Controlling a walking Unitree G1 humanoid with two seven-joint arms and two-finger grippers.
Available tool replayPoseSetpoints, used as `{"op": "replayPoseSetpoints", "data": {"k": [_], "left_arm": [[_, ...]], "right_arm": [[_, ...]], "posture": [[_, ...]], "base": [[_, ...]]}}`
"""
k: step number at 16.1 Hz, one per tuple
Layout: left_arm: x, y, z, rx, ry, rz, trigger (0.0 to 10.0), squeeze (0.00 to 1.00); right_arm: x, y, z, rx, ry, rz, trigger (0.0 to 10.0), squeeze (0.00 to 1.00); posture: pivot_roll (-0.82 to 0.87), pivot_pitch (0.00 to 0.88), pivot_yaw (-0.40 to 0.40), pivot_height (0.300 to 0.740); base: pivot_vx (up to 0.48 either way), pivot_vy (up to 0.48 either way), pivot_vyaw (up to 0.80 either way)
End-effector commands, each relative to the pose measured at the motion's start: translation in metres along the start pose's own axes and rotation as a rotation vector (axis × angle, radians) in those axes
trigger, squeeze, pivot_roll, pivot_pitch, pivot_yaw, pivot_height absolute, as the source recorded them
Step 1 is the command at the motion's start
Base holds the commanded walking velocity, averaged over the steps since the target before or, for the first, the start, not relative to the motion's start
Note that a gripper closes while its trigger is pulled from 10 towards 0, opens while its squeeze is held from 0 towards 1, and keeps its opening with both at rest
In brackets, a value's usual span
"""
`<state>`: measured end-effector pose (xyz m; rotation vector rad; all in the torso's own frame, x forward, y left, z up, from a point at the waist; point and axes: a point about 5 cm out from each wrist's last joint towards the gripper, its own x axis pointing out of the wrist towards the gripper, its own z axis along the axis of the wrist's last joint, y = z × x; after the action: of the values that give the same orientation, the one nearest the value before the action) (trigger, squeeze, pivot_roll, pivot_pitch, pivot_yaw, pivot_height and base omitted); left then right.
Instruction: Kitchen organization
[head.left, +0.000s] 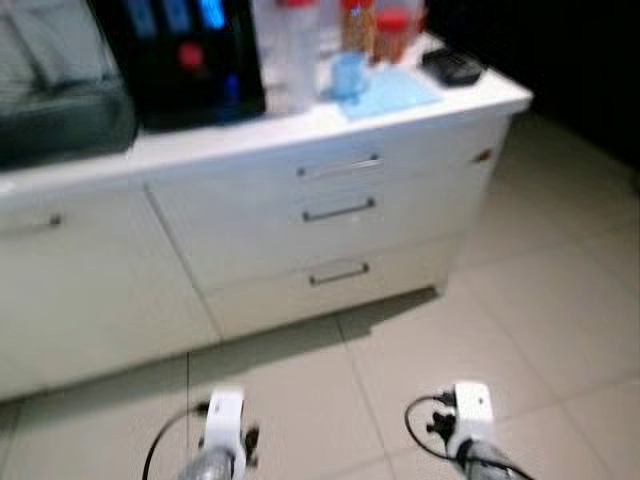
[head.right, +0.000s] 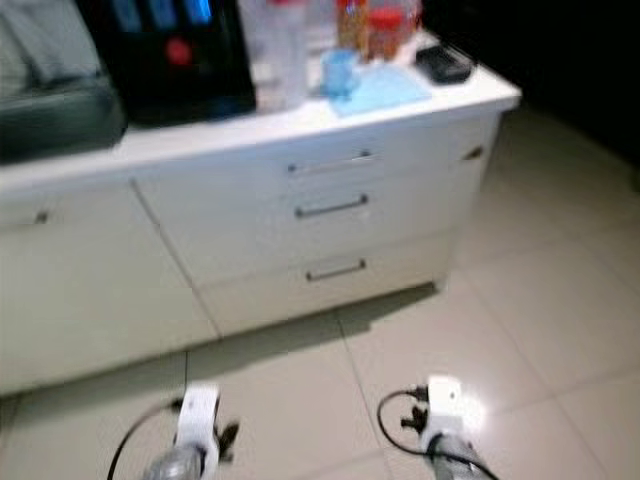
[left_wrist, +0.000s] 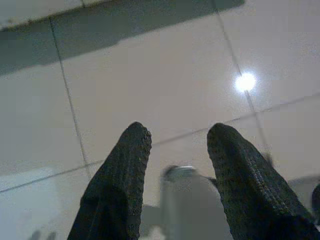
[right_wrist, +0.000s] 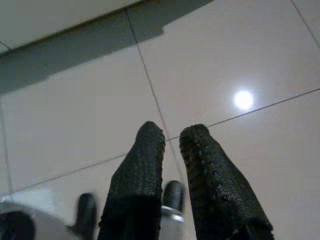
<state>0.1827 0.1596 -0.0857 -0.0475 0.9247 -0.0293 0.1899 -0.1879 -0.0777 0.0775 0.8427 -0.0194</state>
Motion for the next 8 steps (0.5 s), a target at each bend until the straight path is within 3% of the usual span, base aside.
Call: {"op": "replayPoseSetpoints", "data": {"k": [1, 8], "left_arm": [[-0.0004, 0.0122, 0.0049, 0.011, -0.012, 0.034, 10.0, 0.00], [-0.0004, 0.0148, 0.0070, 0.017, -0.017, 0.041, 10.0, 0.00]], "right_arm": [[0.0019, 0.0092, 0.0024, 0.008, -0.007, 0.021, 10.0, 0.00], [0.0021, 0.0121, 0.0023, 0.012, -0.010, 0.026, 10.0, 0.00]], "posture": [[0.02, 0.000, 0.082, 0.740], [0.02, 0.000, 0.087, 0.740]], "base": [[0.000, 0.480, 0.00], [0.000, 0.480, 0.00]]}}
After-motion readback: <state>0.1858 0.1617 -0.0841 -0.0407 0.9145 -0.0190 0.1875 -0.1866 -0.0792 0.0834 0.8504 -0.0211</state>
